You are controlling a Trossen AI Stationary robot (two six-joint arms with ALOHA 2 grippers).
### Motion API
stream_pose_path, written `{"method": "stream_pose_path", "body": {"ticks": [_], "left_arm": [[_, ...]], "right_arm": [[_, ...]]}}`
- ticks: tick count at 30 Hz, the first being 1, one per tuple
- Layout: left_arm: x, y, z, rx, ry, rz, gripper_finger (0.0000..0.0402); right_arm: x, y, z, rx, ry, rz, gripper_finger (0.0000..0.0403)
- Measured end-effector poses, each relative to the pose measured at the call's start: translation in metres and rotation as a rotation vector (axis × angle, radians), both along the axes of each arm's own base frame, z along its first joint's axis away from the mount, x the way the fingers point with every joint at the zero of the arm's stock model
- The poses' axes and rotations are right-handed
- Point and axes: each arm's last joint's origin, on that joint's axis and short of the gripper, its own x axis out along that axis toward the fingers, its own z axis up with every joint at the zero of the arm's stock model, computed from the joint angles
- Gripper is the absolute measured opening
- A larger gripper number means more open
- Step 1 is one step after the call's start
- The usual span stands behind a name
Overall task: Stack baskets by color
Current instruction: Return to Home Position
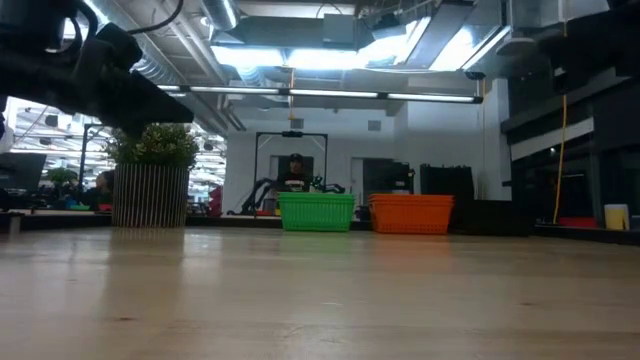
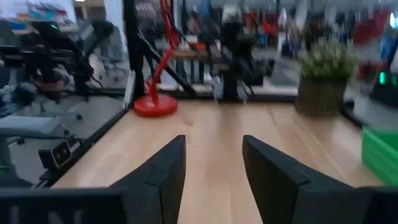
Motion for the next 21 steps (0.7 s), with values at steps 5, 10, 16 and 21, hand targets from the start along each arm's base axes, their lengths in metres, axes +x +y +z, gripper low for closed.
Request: {"method": "stream_pose_path", "body": {"ticks": [5, 10, 16, 21], "left_arm": [[0.0, -0.001, 0.002, 0.028, -0.011, -0.032, 0.0011], [0.001, -0.003, 0.002, 0.021, -0.013, -0.103, 0.0011], [0.001, -0.003, 0.002, 0.021, -0.011, -0.102, 0.0011], [0.001, -0.003, 0.001, 0.003, -0.01, -0.096, 0.0011]], "right_arm": [[0.0, 0.002, -0.015, 0.004, -0.083, 0.073, 0.016], [0.0, 0.007, -0.024, 0.015, -0.126, 0.211, 0.016], [-0.001, 0.008, -0.024, -0.034, -0.145, 0.281, 0.016], [-0.001, 0.008, -0.024, -0.106, -0.162, 0.277, 0.016]]}}
